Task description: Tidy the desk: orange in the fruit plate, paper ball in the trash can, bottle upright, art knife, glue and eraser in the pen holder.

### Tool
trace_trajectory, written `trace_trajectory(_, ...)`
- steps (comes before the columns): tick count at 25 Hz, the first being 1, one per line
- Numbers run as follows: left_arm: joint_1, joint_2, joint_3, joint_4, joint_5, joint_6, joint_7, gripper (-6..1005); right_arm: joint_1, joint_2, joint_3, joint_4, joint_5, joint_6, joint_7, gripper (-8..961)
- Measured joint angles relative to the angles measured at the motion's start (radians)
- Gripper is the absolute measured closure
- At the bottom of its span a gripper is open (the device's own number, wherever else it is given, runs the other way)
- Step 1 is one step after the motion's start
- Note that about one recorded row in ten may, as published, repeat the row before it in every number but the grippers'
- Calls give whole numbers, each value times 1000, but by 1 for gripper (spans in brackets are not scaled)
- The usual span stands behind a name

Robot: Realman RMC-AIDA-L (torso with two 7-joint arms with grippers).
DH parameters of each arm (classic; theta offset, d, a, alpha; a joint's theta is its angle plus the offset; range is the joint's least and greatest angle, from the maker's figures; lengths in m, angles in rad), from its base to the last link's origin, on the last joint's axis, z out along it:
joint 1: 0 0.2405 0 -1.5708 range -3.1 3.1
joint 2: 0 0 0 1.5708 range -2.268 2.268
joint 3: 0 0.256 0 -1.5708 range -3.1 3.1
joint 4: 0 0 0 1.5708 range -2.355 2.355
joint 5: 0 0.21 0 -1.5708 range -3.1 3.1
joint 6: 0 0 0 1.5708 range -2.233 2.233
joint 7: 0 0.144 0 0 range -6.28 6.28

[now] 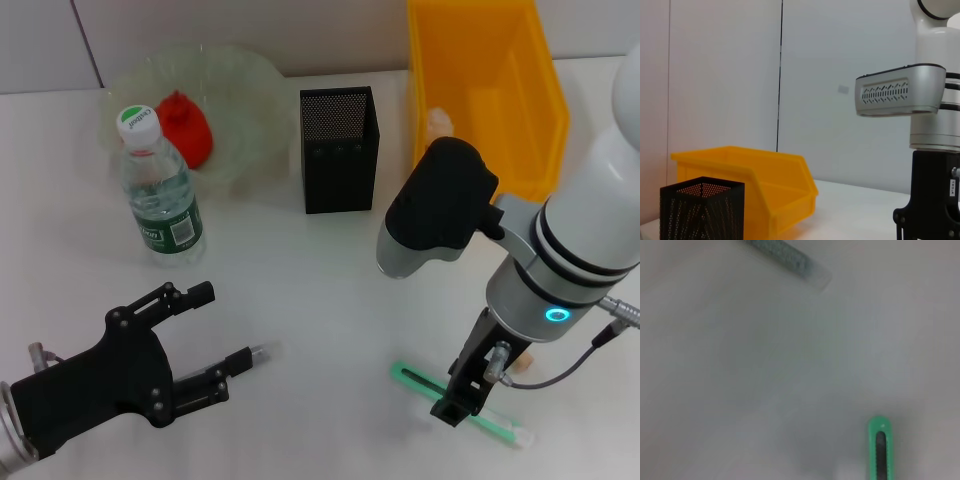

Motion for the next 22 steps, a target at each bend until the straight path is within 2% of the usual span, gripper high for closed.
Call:
trace_trajectory(9,-2,-1,0,0,0,0,-2,185,0,-2,-17,6,-21,10,-7,519)
trace_trajectory(13,-2,-2,0,0,0,-2,-2,184,0,-2,-27,15,-22,17,-7,598)
trace_trajectory(22,-2,-5,0,0,0,-6,-2,185,1,-2,-37,23,-23,22,-8,599)
